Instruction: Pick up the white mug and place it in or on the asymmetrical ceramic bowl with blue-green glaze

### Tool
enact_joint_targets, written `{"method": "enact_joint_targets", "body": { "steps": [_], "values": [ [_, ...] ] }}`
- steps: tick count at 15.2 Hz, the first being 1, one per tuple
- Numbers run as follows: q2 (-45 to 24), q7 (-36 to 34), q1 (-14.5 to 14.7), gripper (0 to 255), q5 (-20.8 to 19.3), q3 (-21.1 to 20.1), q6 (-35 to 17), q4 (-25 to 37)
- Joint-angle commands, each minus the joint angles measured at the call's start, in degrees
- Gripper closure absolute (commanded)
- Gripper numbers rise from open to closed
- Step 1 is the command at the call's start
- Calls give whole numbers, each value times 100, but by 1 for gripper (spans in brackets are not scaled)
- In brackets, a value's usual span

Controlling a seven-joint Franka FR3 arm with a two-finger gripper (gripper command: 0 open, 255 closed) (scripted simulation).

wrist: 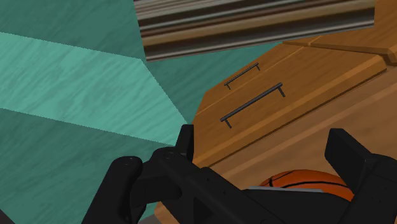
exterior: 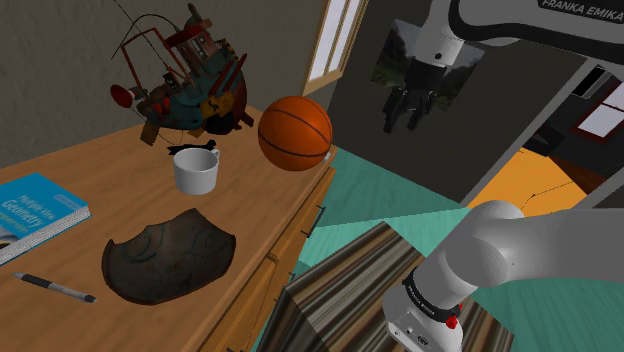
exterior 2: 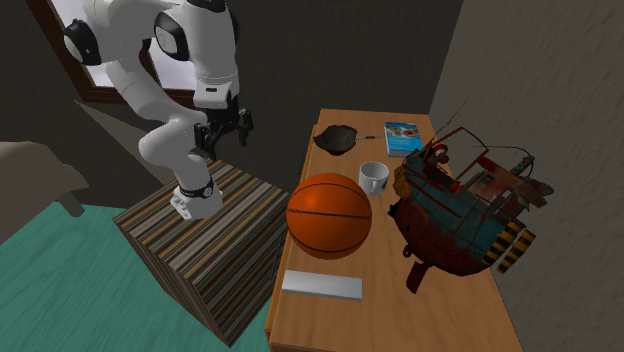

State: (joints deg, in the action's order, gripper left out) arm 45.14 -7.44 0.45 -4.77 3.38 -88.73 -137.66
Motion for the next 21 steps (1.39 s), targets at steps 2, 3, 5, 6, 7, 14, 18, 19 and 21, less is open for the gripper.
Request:
{"method": "enact_joint_targets", "body": {
  "steps": [2, 3, 5, 6, 7, 14, 18, 19, 21],
  "values": [
    [-99, -95, 49, 0, 71, -88, -128, -21],
    [-204, -189, 98, 0, 140, -177, -257, -35],
    [-434, -373, 192, 0, 268, -352, -514, -42],
    [-557, -462, 237, 0, 327, -441, -643, -36],
    [-687, -552, 282, 0, 382, -527, -770, -22],
    [-1732, -1164, 549, 0, 646, -1118, -1619, 269],
    [-2417, -1521, 664, 0, 677, -1439, -2040, 587],
    [-2596, -1613, 689, 0, 668, -1516, -2135, 683],
    [-2962, -1802, 738, 0, 630, -1666, -2312, 896]
  ]
}}
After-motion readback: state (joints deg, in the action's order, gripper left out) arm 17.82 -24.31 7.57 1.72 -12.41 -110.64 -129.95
